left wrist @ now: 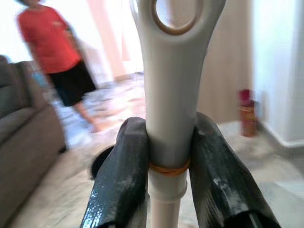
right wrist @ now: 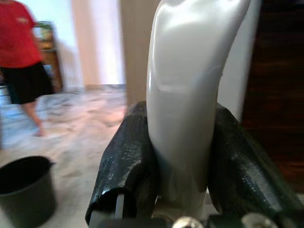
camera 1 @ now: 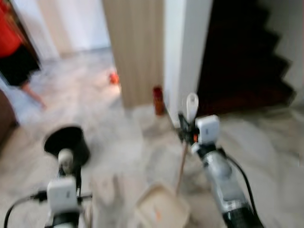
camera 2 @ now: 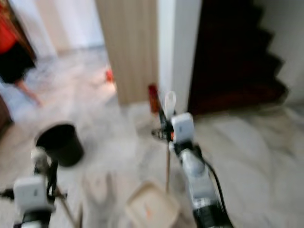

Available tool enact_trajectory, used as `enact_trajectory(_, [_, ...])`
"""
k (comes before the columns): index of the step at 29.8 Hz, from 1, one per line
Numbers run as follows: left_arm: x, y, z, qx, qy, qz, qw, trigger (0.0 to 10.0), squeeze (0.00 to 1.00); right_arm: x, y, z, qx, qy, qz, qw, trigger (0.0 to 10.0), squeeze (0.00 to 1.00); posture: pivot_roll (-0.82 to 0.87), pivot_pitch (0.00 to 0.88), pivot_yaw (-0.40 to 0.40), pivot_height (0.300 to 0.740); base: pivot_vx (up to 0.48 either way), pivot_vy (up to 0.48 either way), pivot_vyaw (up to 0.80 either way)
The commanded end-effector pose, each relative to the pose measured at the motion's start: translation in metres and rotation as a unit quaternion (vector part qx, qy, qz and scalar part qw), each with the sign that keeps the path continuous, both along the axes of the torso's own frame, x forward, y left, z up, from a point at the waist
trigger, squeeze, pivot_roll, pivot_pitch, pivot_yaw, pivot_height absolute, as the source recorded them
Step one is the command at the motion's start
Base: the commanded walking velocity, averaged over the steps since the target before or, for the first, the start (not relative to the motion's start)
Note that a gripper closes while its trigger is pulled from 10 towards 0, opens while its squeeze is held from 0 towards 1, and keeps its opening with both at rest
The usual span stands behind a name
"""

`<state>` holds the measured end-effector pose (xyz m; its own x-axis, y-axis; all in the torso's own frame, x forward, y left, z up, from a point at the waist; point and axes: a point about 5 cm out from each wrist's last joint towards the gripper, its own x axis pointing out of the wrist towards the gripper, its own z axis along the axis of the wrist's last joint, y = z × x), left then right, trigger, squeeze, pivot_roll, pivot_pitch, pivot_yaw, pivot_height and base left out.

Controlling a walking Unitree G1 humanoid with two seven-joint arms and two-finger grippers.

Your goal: Sweep floor

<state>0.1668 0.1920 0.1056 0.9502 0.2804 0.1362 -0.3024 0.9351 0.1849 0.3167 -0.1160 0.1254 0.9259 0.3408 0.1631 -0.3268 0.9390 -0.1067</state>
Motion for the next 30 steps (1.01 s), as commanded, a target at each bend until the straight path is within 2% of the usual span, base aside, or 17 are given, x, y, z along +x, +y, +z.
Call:
enact_trajectory(1, [0.0006,0.0009,0.0076,0.004,-0.021,0.001,1.000,10.0,0.00,0.0033,0.0008,0.0140,-0.004,-0.028,0.003,1.000,10.0,0.00,-0.04,0.000,0.083,0.740,-0.289,0.000,-0.74])
enact_trajectory(10, [0.0014,0.0004,0.0073,0.003,-0.021,0.001,1.000,10.0,0.00,0.0039,0.0015,0.0142,-0.005,-0.029,0.003,1.000,10.0,0.00,-0.04,0.000,0.082,0.740,-0.280,0.000,-0.74])
enact_trajectory(30, [0.0039,-0.0019,0.0057,0.001,-0.021,-0.004,1.000,10.0,0.00,0.0055,0.0015,0.0144,-0.010,-0.030,-0.002,0.999,10.0,0.00,-0.05,0.000,0.079,0.740,0.000,0.000,-0.74])
